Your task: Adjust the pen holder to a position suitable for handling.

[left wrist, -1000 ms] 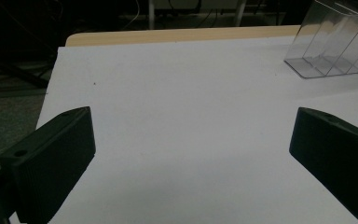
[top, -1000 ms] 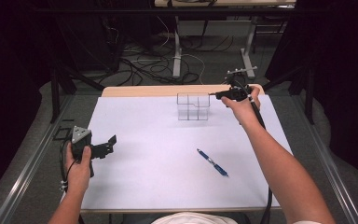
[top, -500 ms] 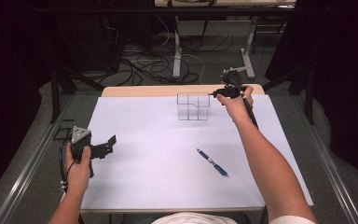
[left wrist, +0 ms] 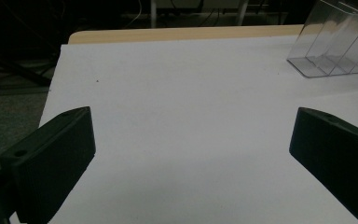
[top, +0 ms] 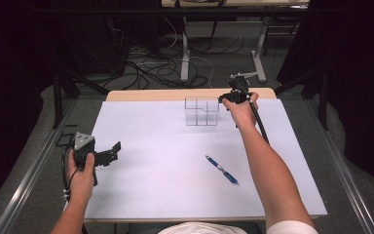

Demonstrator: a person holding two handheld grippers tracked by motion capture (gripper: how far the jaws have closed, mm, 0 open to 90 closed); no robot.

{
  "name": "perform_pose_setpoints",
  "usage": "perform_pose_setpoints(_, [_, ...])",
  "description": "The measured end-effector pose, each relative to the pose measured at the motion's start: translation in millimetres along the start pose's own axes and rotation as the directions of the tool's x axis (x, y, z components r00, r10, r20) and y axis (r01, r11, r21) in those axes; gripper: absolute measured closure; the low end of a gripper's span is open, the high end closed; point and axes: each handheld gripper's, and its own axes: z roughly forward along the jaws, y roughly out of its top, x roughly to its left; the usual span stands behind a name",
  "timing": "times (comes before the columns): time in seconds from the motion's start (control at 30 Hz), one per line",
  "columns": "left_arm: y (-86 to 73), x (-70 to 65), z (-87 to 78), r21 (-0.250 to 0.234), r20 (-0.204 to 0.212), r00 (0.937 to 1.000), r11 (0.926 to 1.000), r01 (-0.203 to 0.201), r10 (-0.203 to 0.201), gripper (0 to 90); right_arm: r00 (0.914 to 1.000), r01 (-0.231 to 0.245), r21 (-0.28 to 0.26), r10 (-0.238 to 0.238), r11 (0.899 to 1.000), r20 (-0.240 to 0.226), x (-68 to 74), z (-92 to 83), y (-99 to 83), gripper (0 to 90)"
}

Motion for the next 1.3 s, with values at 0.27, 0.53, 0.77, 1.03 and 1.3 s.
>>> perform_pose_setpoints(0.27, [-0.8, 0.8, -0.8, -0.005, -0.004, 1.0000, 1.0000, 0.005, -0.005, 0.0, 0.9992, -0.036, 0.001, 0.036, 0.999, -0.018, 2.5, 15.1, -3.0, 59.0])
perform_pose_setpoints(0.53, [-1.4, 1.2, -1.3, -0.002, -0.005, 1.0000, 1.0000, 0.008, -0.008, 0.1, 0.9981, -0.056, 0.017, 0.057, 0.998, -0.026, 6.2, 29.4, -6.6, 62.0])
perform_pose_setpoints(0.77, [-2.4, 2.8, -2.6, -0.002, -0.007, 0.9999, 0.9999, 0.014, -0.014, 0.0, 0.9970, -0.078, 0.040, 0.078, 0.996, 0.000, 7.6, 40.6, -9.6, 67.2])
perform_pose_setpoints(1.03, [-3.2, 2.8, -2.7, -0.004, -0.005, 0.9999, 0.9999, 0.014, -0.014, 0.0, 0.9963, -0.076, 0.071, 0.073, 0.995, 0.045, 8.8, 47.9, -13.3, 75.5])
perform_pose_setpoints(1.3, [-3.4, 2.5, -2.8, 0.001, -0.004, 0.9999, 0.9999, 0.012, -0.012, 0.0, 0.9926, -0.080, 0.111, 0.069, 0.991, 0.100, 12.4, 50.5, -15.4, 82.7])
